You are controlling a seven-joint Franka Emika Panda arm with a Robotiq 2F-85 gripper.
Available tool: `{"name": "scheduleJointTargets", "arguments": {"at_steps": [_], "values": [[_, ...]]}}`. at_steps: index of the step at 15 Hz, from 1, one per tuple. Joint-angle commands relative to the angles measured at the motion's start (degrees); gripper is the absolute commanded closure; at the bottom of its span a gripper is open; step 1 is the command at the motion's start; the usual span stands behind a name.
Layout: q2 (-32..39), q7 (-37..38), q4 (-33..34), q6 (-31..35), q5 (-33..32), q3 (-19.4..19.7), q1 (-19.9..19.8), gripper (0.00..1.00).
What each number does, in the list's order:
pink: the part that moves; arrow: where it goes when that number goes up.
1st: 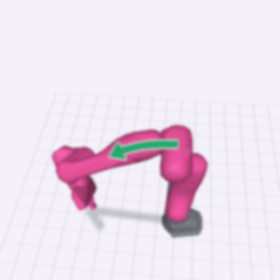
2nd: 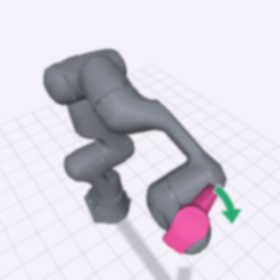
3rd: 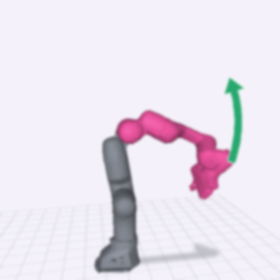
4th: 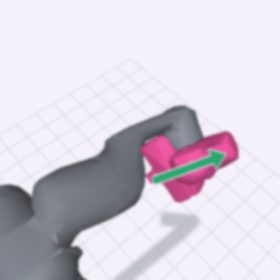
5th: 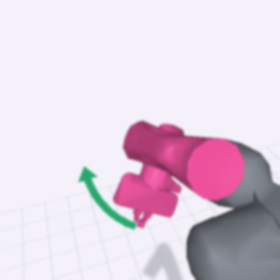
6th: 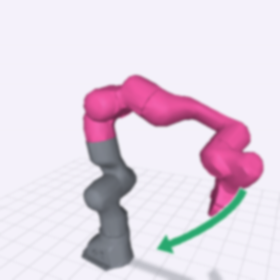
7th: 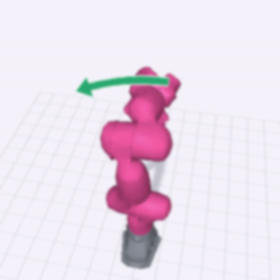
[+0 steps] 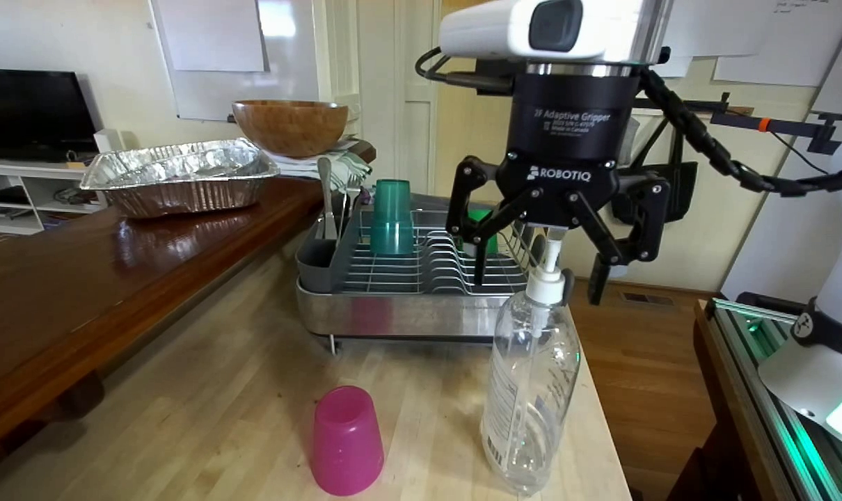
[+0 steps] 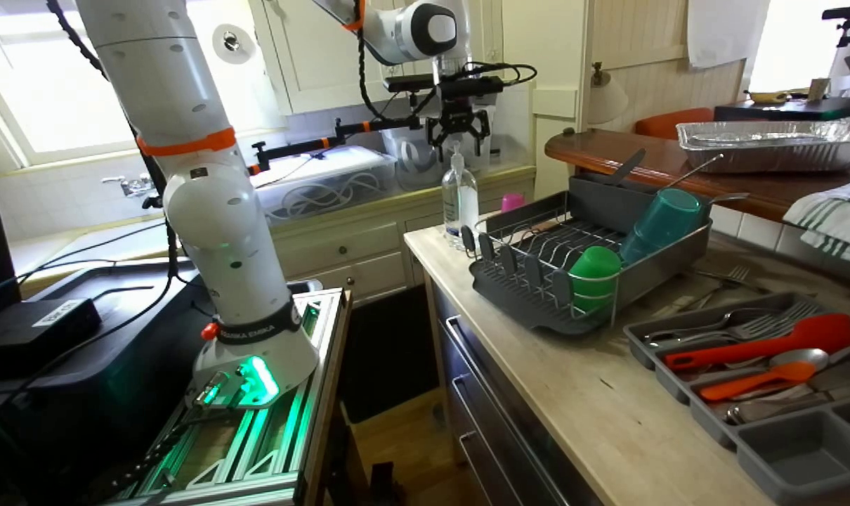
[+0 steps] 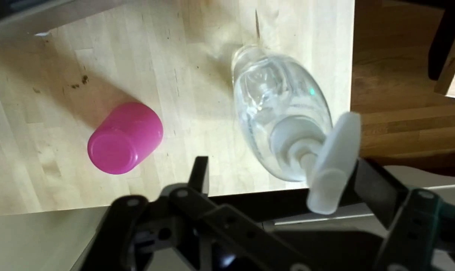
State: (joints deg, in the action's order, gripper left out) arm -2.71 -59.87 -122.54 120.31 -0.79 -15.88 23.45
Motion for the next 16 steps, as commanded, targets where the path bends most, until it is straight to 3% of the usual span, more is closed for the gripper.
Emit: {"name": "scheduleJointTargets", "arguments": {"at_steps": [1,5,6,7,11,15,16], "values": [[1.68,-1.06,2.27,-3.24,-3.98,-1.33,-1.58,0.00],[2.08,-1.38,2.56,-3.87,-5.67,-1.76,-1.96,0.03],[2.25,-1.56,2.59,-3.81,-5.79,-1.90,-1.95,0.17],[2.38,-1.72,2.59,-3.77,-5.92,-2.01,-1.95,0.21],[2.66,-2.32,2.43,-3.44,-5.59,-2.31,-2.00,0.56],[2.55,-1.84,2.48,-3.35,-5.59,-2.44,-2.09,0.85],[2.19,-1.55,2.33,-3.24,-5.65,-2.41,-2.16,0.88]]}}
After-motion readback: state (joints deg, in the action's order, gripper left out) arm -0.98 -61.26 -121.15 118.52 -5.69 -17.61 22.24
